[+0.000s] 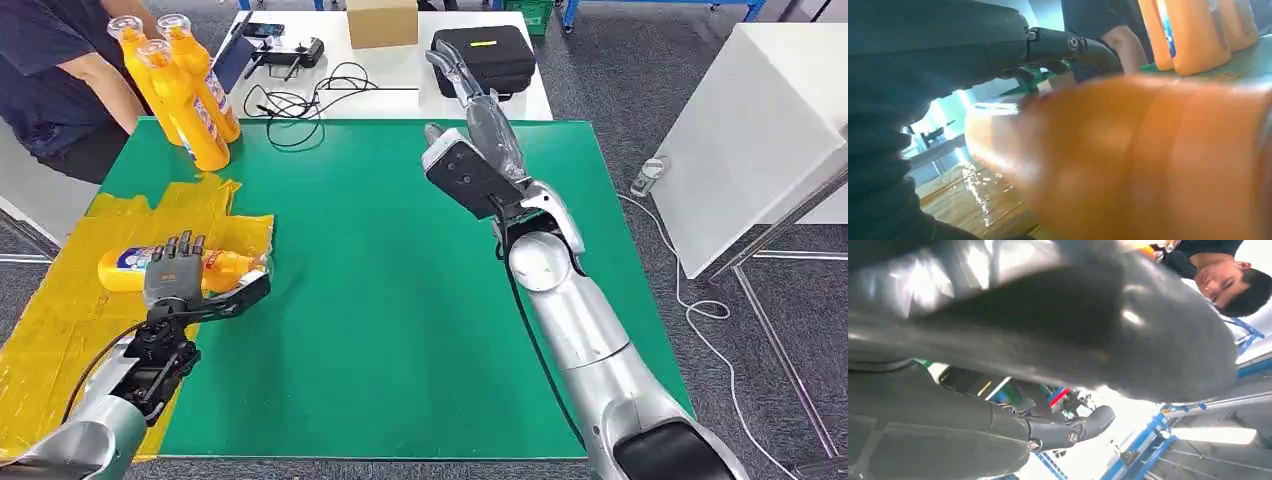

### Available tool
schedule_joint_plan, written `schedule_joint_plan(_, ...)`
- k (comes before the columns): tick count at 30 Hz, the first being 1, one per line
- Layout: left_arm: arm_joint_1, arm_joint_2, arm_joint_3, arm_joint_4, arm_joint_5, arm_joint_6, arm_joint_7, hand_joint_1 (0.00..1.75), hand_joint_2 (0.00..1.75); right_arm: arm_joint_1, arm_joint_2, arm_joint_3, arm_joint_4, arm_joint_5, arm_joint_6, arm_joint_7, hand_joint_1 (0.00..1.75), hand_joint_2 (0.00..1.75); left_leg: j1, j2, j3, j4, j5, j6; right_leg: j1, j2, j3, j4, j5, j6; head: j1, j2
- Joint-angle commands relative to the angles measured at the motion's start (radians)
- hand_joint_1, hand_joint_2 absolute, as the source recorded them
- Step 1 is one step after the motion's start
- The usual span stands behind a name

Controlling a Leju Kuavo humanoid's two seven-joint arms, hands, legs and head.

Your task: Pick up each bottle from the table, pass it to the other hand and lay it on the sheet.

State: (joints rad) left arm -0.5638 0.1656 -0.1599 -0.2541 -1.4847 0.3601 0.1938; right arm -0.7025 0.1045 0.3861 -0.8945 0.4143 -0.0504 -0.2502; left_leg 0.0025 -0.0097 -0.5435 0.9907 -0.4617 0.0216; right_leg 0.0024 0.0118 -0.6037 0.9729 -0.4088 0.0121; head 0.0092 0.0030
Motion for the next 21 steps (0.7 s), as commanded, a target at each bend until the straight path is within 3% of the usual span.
schedule_joint_plan(1, -0.047, -0.005, 0.055, 0.041, 0.022, 0.029, -0.053, 0.0, 1.75, -0.02, -0.019, 0.003, 0.071, -0.038, 0.017, -0.018, 0.0, 0.0, 0.001, -0.001, 0.003, 0.0, -0.001, -0.001, 0.001, -0.002, 0.004, -0.001, -0.001, 0.001, 0.0, 0.0)
schedule_joint_plan(5, -0.044, -0.022, 0.144, 0.021, 0.117, 0.12, -0.159, 0.0, 1.75, 0.006, -0.011, -0.01, 0.034, -0.026, -0.09, -0.021, 0.0, 0.0, 0.0, -0.001, 0.003, 0.0, -0.001, -0.001, 0.001, -0.003, 0.004, 0.0, -0.002, 0.001, 0.0, 0.0)
schedule_joint_plan(7, -0.045, -0.041, 0.259, -0.002, 0.26, 0.203, -0.325, 0.0, 1.75, 0.029, -0.014, -0.026, 0.013, -0.052, -0.11, -0.023, 0.0, 0.0, 0.001, -0.002, 0.003, 0.0, -0.001, -0.001, 0.001, -0.003, 0.004, -0.001, -0.002, 0.001, 0.0, 0.0)
schedule_joint_plan(8, -0.045, -0.041, 0.259, -0.002, 0.26, 0.203, -0.325, 0.0, 1.75, 0.029, -0.014, -0.026, 0.013, -0.052, -0.11, -0.023, 0.0, 0.0, 0.001, -0.002, 0.002, 0.0, -0.001, -0.001, 0.001, -0.004, 0.003, -0.001, -0.001, 0.001, 0.0, 0.0)
schedule_joint_plan(10, -0.051, -0.076, 0.459, -0.057, 0.56, 0.207, -0.669, 0.0, 1.75, 0.036, -0.034, -0.017, 0.029, -0.052, -0.139, -0.049, 0.0, 0.0, 0.001, -0.003, 0.003, 0.0, -0.001, -0.001, 0.001, -0.004, 0.004, -0.001, -0.002, 0.001, 0.0, 0.0)
schedule_joint_plan(11, -0.053, -0.075, 0.458, -0.057, 0.56, 0.206, -0.669, 0.0, 1.75, 0.036, -0.035, -0.017, 0.031, -0.052, -0.139, -0.049, 0.0, 0.0, 0.001, -0.002, 0.001, 0.0, 0.0, -0.001, 0.001, -0.004, 0.002, -0.001, -0.001, 0.001, 0.0, 0.0)
schedule_joint_plan(12, -0.057, -0.093, 0.529, -0.101, 0.72, 0.093, -0.811, 0.0, 1.75, 0.03, -0.042, -0.01, 0.054, -0.064, -0.106, -0.065, 0.0, 0.0, 0.001, -0.004, 0.002, 0.001, -0.001, -0.001, 0.001, -0.005, 0.004, -0.001, -0.002, 0.001, 0.0, 0.0)
schedule_joint_plan(13, -0.062, -0.099, 0.548, -0.13, 0.807, 0.011, -0.851, 0.0, 1.75, 0.024, -0.045, -0.009, 0.076, -0.071, -0.086, -0.074, 0.0, 0.0, 0.001, -0.003, 0.001, 0.001, 0.0, 0.0, 0.001, -0.004, 0.002, -0.001, -0.001, 0.001, 0.0, 0.0)
schedule_joint_plan(14, -0.063, -0.099, 0.532, -0.15, 0.82, -0.001, -0.834, 0.0, 0.0, 0.021, -0.044, -0.012, 0.091, -0.076, -0.084, -0.087, 0.0, 0.0, 0.001, -0.004, 0.002, 0.001, -0.001, -0.001, 0.001, -0.007, 0.004, 0.0, -0.002, 0.001, 0.0, 0.0)
schedule_joint_plan(15, -0.048, -0.119, 0.552, -0.244, 0.954, -0.115, -0.892, 0.0, 0.0, 0.019, -0.044, -0.014, 0.11, -0.096, -0.051, -0.088, 0.0, 0.0, 0.001, -0.004, 0.001, 0.001, 0.0, -0.001, 0.001, -0.006, 0.002, 0.0, -0.001, 0.001, 0.0, 0.0)
schedule_joint_plan(19, 0.011, -0.129, 0.409, -0.444, 1.2, -0.151, -0.892, 0.0, 0.0, 0.024, -0.037, -0.01, 0.17, -0.12, -0.024, -0.119, 0.0, 0.0, 0.001, -0.003, 0.002, 0.001, 0.0, -0.001, 0.002, -0.005, 0.003, -0.001, -0.001, 0.001, 0.0, 0.0)
schedule_joint_plan(21, 0.009, -0.131, 0.403, -0.441, 1.202, -0.147, -0.892, 0.0, 0.0, 0.027, -0.036, -0.009, 0.173, -0.121, -0.025, -0.124, 0.0, 0.0, 0.001, -0.003, 0.003, 0.0, -0.001, -0.001, 0.001, -0.005, 0.004, -0.001, -0.002, 0.001, 0.0, 0.0)
